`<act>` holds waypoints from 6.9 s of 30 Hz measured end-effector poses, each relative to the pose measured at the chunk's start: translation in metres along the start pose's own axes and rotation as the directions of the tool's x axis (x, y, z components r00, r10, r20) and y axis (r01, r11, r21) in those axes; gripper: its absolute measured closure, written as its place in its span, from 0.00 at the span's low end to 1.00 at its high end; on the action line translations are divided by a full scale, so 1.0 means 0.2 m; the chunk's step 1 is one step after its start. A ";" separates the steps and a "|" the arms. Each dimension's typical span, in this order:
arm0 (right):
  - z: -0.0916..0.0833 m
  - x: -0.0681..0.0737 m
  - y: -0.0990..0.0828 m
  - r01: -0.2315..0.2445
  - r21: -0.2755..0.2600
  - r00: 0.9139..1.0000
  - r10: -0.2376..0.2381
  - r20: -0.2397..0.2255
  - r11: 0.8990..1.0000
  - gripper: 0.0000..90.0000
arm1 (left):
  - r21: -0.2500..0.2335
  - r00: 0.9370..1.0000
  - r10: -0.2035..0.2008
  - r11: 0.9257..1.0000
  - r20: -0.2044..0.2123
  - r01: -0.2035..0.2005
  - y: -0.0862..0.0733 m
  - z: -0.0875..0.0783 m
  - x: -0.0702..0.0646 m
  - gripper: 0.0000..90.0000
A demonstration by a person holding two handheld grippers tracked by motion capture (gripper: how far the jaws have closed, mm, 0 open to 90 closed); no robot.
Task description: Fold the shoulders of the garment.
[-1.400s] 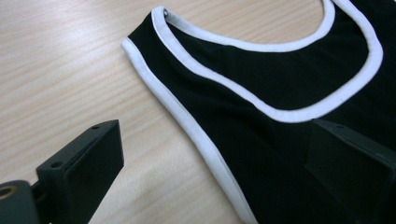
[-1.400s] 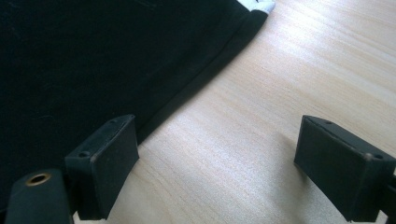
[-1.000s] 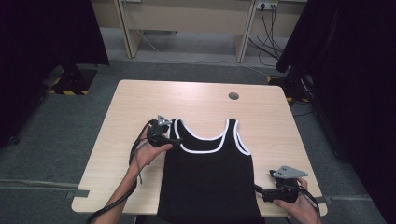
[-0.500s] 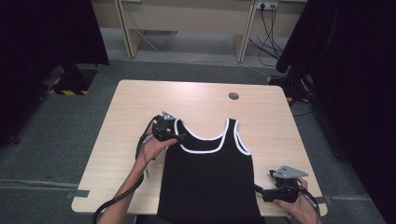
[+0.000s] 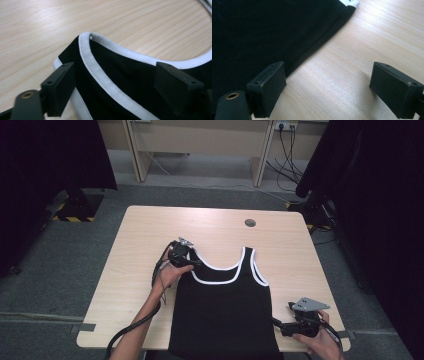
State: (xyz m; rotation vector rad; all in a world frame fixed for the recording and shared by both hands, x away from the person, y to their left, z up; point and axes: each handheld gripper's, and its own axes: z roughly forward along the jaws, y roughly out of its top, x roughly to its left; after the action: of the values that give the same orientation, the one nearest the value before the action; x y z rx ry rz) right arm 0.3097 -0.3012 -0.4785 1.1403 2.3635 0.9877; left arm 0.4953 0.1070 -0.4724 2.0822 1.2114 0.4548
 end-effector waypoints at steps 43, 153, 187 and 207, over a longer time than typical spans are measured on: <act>0.00 0.00 0.00 0.000 0.000 1.000 0.000 -0.001 1.000 0.15 | -0.152 0.967 0.185 0.975 0.176 -0.159 -0.16 -0.43 -0.36 0.66; 0.31 -0.04 0.39 0.009 -0.030 0.996 -0.011 -0.084 1.000 0.22 | -0.116 0.980 0.129 0.987 0.149 -0.112 -0.63 -0.55 -0.39 0.13; 0.53 -0.22 0.64 -0.043 -0.031 0.998 0.042 -0.049 0.999 0.23 | -0.055 0.973 0.180 0.983 0.142 -0.174 -0.63 -0.52 -0.41 0.05; 0.70 -0.30 0.74 -0.081 -0.018 0.997 0.081 -0.003 0.997 0.32 | -0.055 0.973 0.180 0.983 0.142 -0.174 -0.63 -0.52 -0.41 0.05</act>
State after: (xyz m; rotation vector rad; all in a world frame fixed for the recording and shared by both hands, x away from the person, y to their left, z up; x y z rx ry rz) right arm 0.5069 -0.2218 -0.4712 1.2378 2.3215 1.0363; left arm 0.3130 0.1177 -0.4847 2.1561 0.9292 0.3967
